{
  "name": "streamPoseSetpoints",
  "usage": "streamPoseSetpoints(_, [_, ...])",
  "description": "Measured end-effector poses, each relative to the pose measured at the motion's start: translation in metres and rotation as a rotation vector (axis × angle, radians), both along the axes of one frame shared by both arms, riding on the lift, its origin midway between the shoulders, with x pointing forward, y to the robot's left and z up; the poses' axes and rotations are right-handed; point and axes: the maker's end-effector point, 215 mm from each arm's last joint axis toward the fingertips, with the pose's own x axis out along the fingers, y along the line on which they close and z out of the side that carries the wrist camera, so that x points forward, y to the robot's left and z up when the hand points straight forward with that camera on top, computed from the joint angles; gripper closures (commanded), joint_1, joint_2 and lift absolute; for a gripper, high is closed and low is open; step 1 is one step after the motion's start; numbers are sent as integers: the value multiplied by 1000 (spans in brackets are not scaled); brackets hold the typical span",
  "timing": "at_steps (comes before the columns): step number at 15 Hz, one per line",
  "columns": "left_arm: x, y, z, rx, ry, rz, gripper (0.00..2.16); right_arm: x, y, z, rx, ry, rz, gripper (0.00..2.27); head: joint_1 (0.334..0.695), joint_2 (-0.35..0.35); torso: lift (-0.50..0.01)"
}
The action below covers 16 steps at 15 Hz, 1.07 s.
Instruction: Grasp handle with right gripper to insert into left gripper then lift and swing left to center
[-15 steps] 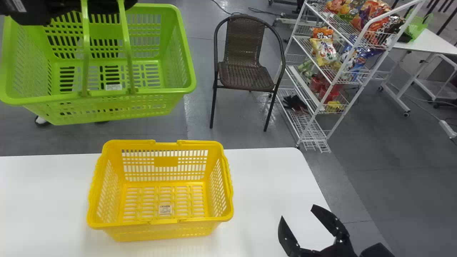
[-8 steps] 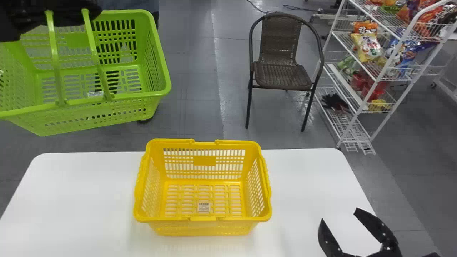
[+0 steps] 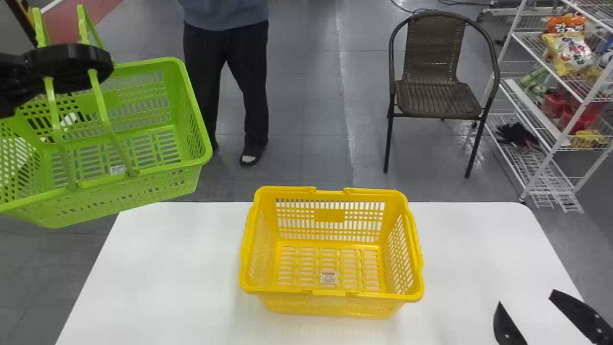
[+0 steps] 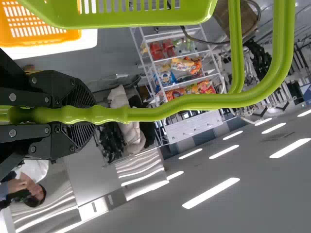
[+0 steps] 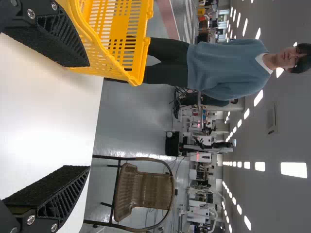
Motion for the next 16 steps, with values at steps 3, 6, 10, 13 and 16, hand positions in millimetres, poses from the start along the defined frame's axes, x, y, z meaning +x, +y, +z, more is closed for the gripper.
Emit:
streamPoseSetpoints(3, [-30, 32, -20, 18, 10, 41, 2138, 0, -2, -2, -3, 4, 1, 53, 695, 129, 0])
streamPoseSetpoints(6, [-62, 51, -45, 15, 29, 70, 2138, 1, -5, 0, -4, 1, 0, 53, 695, 154, 0])
streamPoseSetpoints(10, [-106, 59, -78, 19, 58, 81, 2138, 1, -8, 1, 2, -7, -6, 53, 695, 177, 0])
streamPoseSetpoints(13, [-136, 57, -91, 25, 68, 72, 2138, 1, -10, 7, 10, -31, -13, 53, 695, 179, 0])
streamPoseSetpoints(16, [-165, 51, -100, 58, 78, 47, 2138, 0, -10, 9, 11, -39, -15, 56, 695, 178, 0])
